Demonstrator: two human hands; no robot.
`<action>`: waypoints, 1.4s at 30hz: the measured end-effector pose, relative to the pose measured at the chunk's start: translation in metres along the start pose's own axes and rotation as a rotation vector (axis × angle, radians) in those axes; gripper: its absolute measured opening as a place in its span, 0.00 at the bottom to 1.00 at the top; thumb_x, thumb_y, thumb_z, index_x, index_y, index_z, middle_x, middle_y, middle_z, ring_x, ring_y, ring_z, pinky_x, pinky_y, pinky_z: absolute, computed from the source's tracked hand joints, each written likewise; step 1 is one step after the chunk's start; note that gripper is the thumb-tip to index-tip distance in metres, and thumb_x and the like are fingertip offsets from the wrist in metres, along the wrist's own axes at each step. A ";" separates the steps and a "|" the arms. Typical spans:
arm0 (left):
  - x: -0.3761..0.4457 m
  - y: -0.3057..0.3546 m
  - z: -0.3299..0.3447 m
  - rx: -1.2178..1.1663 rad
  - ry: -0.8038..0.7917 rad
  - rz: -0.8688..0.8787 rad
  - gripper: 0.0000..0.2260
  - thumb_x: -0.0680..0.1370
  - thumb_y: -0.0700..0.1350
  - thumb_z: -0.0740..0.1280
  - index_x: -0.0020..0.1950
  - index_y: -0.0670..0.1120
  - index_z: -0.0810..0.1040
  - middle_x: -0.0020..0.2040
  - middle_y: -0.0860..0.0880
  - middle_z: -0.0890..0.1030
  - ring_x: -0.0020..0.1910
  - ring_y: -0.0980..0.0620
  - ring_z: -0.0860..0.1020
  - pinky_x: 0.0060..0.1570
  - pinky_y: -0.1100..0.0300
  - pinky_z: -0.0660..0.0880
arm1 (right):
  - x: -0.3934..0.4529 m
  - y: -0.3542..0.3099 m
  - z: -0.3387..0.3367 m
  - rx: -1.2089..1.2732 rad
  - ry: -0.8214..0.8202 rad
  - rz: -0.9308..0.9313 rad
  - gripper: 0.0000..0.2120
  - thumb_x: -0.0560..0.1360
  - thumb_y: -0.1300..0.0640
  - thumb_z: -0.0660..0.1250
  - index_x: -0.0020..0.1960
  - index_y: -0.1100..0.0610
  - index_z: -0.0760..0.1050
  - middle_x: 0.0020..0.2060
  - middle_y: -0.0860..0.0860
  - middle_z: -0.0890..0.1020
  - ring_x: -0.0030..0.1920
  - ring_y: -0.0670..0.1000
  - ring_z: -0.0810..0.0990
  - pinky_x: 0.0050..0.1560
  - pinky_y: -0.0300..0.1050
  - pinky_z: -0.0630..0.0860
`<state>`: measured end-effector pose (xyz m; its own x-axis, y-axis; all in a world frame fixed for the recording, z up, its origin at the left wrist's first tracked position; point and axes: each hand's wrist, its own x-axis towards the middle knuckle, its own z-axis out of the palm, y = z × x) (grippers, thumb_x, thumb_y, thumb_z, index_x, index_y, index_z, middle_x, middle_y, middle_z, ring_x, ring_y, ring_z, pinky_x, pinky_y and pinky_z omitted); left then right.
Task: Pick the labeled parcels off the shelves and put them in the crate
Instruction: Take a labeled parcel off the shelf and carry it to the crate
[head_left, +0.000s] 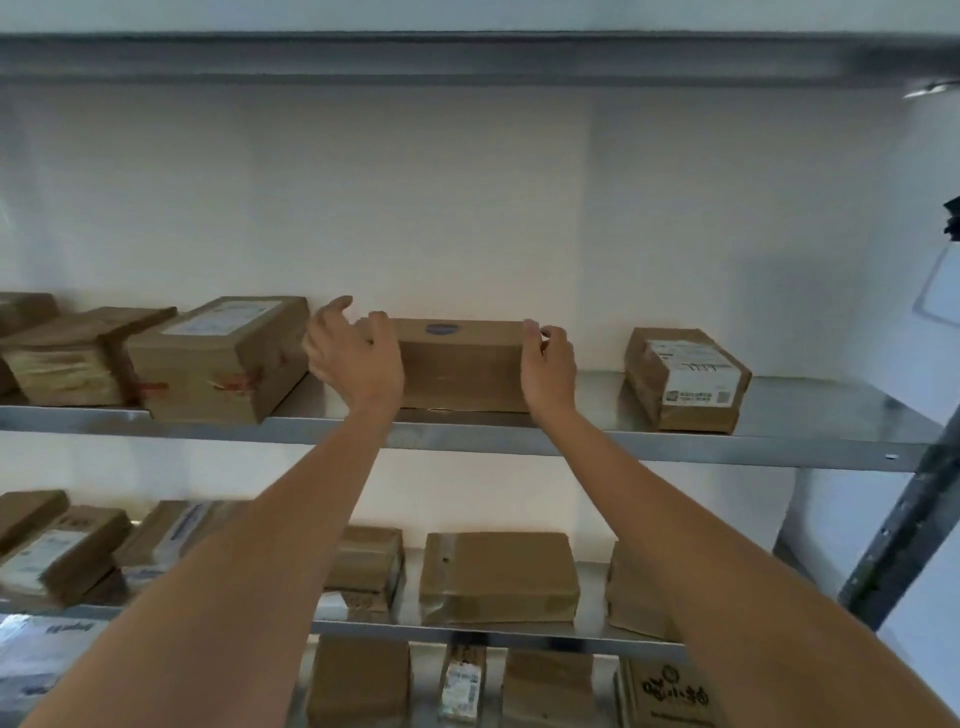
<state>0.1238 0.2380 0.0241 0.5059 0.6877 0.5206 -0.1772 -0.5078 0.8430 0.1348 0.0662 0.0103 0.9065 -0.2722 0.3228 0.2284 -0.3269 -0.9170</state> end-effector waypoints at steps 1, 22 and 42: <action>0.008 -0.008 -0.003 -0.037 -0.041 -0.039 0.17 0.79 0.47 0.61 0.67 0.46 0.71 0.66 0.45 0.71 0.67 0.46 0.66 0.65 0.51 0.63 | -0.001 0.003 0.005 0.057 0.021 0.062 0.24 0.83 0.43 0.53 0.68 0.60 0.68 0.62 0.56 0.74 0.57 0.52 0.73 0.55 0.43 0.66; 0.024 -0.049 -0.009 -0.570 -0.332 -0.568 0.10 0.79 0.44 0.53 0.41 0.54 0.70 0.45 0.52 0.74 0.47 0.51 0.71 0.47 0.59 0.69 | -0.005 0.015 -0.007 0.468 0.019 0.317 0.25 0.81 0.36 0.51 0.69 0.49 0.71 0.61 0.47 0.78 0.61 0.49 0.77 0.66 0.50 0.73; 0.023 -0.049 -0.013 -0.715 -0.360 -0.540 0.14 0.81 0.46 0.51 0.48 0.54 0.76 0.54 0.53 0.81 0.57 0.54 0.76 0.68 0.52 0.66 | 0.002 0.022 -0.002 0.463 0.039 0.214 0.19 0.83 0.42 0.50 0.59 0.52 0.74 0.47 0.46 0.80 0.56 0.50 0.76 0.62 0.47 0.69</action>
<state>0.1332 0.2852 -0.0033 0.8772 0.4756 0.0665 -0.2572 0.3484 0.9014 0.1404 0.0565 -0.0085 0.9383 -0.3258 0.1164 0.1801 0.1727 -0.9684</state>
